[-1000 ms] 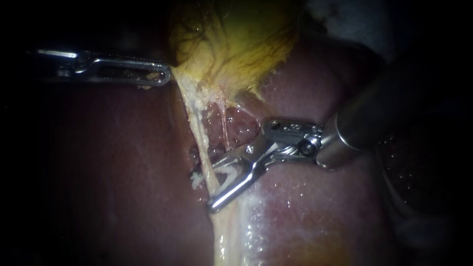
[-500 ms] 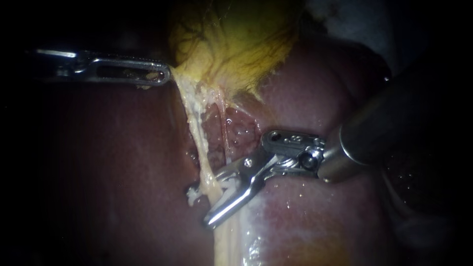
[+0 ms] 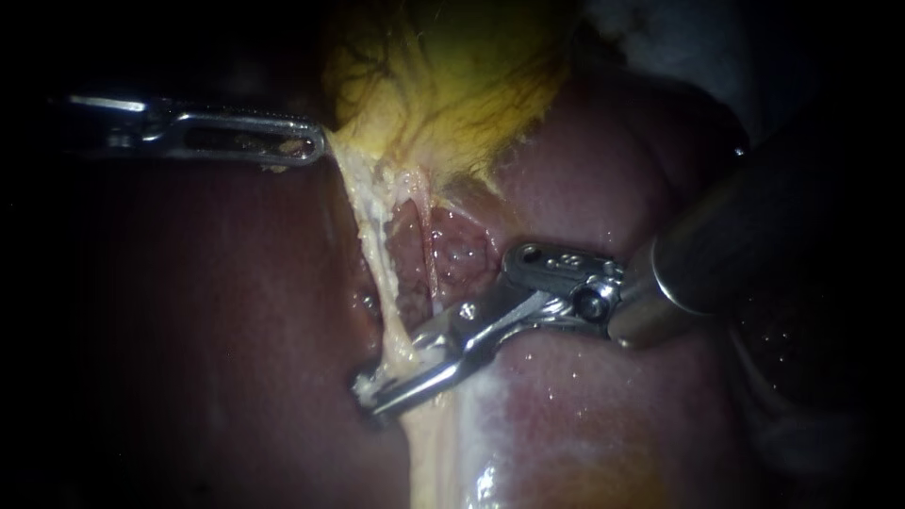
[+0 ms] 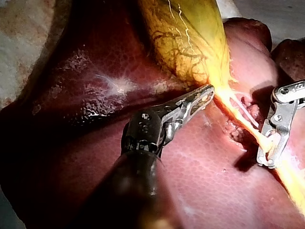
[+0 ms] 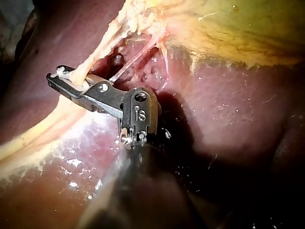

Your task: Clipping first clip left tube

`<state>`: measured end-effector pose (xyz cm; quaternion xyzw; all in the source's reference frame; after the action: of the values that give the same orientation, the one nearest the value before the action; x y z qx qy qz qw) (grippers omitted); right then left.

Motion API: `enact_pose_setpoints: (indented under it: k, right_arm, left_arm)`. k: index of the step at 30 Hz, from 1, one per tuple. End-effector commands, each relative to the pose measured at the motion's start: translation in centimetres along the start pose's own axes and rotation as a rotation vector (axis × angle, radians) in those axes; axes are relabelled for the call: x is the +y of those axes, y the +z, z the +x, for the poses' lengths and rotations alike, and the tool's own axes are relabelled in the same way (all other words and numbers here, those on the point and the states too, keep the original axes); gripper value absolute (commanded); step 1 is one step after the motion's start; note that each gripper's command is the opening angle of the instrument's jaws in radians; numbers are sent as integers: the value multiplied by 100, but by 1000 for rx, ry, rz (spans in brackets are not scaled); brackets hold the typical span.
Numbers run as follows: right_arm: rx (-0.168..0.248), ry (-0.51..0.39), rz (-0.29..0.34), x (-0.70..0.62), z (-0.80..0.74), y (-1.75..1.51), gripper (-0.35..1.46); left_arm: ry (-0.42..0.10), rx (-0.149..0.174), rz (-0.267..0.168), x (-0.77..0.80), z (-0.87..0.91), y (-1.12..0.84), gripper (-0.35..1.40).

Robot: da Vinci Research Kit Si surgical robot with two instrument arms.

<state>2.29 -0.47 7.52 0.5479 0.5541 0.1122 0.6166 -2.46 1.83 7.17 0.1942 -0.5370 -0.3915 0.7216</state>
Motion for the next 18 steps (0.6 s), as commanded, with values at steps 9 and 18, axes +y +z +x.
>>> enact_pose_setpoints:
  k: [9,18]
  right_arm:
    - [-5,13,-3,6,2,2,-35]
    - [-8,13,-4,6,2,2,-35]
  left_arm:
    - [0,0,0,0,0,0,-35]
    - [-1,0,0,0,-1,0,-35]
